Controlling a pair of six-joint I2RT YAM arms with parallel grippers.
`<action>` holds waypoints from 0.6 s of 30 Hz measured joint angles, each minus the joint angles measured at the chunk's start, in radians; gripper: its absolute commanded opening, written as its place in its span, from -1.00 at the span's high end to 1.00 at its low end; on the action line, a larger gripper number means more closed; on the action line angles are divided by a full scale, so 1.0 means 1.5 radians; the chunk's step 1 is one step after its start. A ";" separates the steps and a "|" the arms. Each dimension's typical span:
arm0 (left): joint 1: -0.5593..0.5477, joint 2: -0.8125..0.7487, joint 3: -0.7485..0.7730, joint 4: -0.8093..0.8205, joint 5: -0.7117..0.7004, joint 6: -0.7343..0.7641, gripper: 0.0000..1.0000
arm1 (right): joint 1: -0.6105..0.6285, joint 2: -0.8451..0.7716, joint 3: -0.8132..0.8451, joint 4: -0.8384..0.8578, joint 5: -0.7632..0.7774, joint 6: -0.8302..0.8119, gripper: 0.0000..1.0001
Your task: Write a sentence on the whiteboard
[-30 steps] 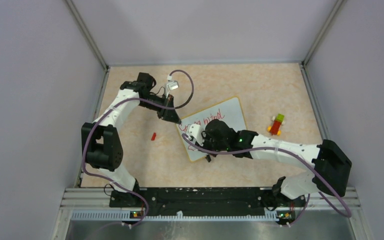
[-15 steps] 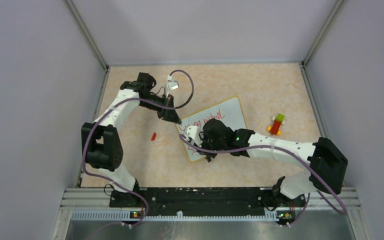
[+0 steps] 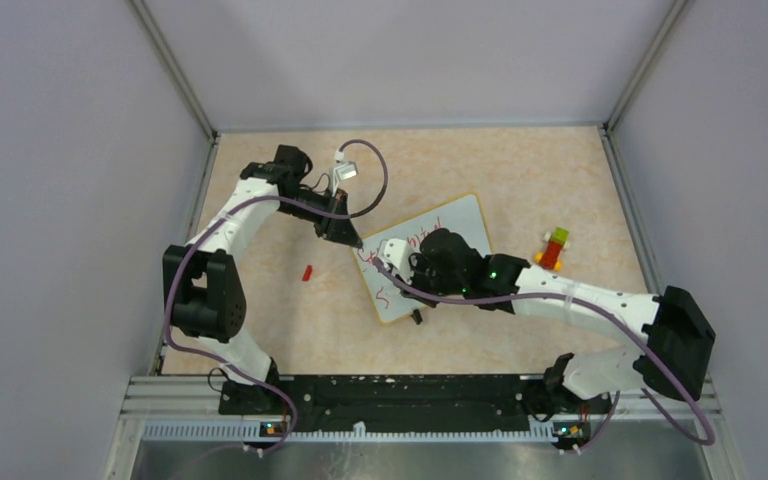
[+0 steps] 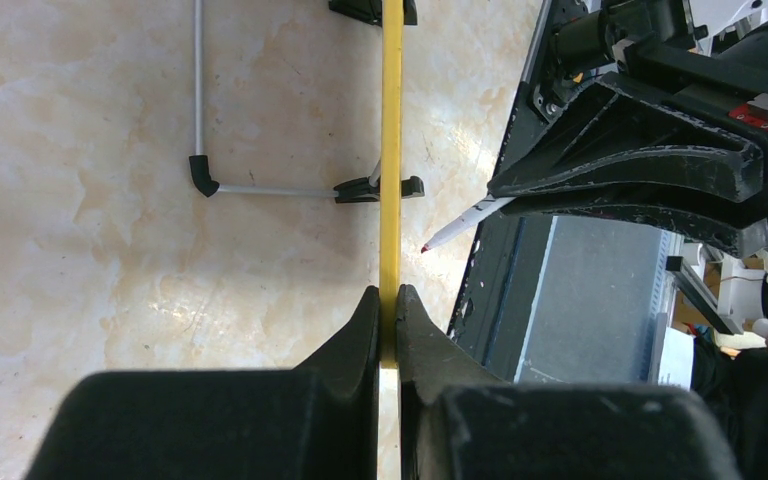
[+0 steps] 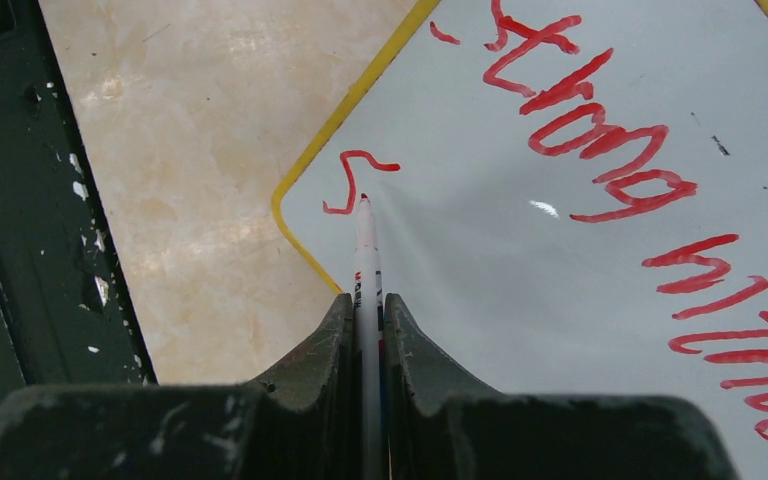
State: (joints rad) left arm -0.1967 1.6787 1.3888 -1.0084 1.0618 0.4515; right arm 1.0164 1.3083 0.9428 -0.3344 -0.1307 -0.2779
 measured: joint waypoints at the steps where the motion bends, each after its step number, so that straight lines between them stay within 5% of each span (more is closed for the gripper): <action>1: 0.000 0.000 0.000 0.000 0.000 0.000 1.00 | 0.000 0.003 0.000 0.000 0.002 0.000 1.00; 18: 0.000 0.000 0.000 0.002 0.000 0.000 1.00 | -0.036 0.024 0.000 -0.020 0.009 0.001 1.00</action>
State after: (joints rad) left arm -0.1967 1.6787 1.3888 -1.0061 1.0615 0.4519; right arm 0.9623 1.3449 0.9432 -0.3645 -0.1177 -0.2760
